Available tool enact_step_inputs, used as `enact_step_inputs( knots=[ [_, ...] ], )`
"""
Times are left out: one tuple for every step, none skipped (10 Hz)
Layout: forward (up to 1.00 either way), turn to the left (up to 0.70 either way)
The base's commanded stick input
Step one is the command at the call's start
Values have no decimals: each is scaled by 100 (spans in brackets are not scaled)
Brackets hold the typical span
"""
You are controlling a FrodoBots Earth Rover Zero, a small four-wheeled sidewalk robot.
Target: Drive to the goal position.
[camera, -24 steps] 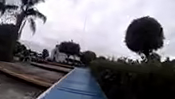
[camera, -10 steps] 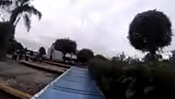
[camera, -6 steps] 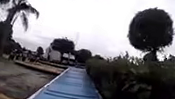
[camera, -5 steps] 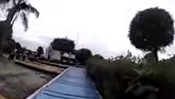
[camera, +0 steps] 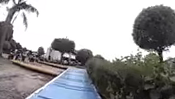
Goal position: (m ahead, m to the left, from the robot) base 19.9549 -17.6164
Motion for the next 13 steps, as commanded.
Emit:
enact_step_inputs(
  knots=[
    [50, 0],
    [50, 0],
    [50, 0],
    [50, 0],
    [50, 0],
    [50, 0],
    [50, 0],
    [50, 0],
    [50, 0],
    [50, 0],
    [50, 0],
    [50, 0],
    [50, 0]
  ],
)
